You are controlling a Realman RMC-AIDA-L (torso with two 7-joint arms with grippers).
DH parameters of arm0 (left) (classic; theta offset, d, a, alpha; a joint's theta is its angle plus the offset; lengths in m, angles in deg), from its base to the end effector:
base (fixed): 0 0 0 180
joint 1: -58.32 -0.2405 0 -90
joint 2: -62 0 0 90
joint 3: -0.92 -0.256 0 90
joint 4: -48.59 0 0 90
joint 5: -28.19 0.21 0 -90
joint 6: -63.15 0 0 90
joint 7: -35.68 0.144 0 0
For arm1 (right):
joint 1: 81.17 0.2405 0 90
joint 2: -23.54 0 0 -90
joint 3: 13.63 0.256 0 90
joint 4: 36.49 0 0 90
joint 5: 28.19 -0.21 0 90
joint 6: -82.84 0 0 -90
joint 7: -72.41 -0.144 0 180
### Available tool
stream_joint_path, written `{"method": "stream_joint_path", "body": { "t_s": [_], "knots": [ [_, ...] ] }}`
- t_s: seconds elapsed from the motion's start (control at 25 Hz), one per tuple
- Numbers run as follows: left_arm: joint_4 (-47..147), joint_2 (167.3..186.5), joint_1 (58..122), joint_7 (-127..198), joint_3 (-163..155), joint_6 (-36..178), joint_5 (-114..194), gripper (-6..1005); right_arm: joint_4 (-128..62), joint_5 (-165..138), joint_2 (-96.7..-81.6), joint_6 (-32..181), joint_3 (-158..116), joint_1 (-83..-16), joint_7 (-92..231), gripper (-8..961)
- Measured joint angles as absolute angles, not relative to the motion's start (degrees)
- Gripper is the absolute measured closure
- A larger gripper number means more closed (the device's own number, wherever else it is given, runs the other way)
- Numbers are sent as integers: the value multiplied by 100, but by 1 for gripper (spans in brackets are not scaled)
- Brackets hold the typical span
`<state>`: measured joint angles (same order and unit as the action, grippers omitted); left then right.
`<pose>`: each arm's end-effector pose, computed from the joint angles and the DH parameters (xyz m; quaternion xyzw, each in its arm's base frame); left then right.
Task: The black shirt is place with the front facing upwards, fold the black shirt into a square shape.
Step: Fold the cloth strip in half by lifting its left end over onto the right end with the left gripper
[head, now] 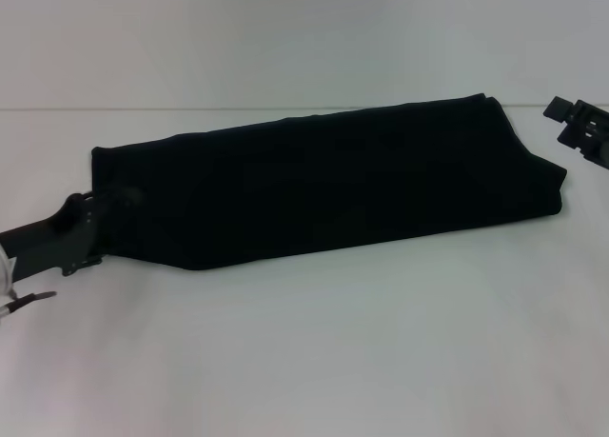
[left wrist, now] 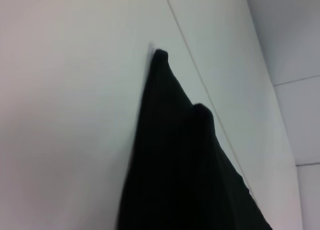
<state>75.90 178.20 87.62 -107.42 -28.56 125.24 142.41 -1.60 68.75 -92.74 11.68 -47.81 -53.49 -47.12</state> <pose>-0.3481 0.3568 0.0200 -0.5177 -0.7618 -0.3367 0.1956 0.3045 0.3706 0.0605 -0.6709 0.5709 0.4158 0.2260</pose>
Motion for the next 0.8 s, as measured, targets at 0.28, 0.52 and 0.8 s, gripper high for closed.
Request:
{"method": "stream_joint_path", "body": {
  "t_s": [0.28,0.52,0.8],
  "knots": [
    [7616,17861,8724,-10251,-2822,12624,13922,144,-160,6875,-9290,1164,-4773,-5344,-4712,207],
    [7453,17794,8716,-10516,-3006,12464,14084,144,-160,6875,-9291,1175,-4773,-5349,-4712,208],
    [7425,17818,8844,-10523,-3146,12260,14094,144,-160,6875,-9286,1160,-4773,-5349,-4712,208]
  ]
}}
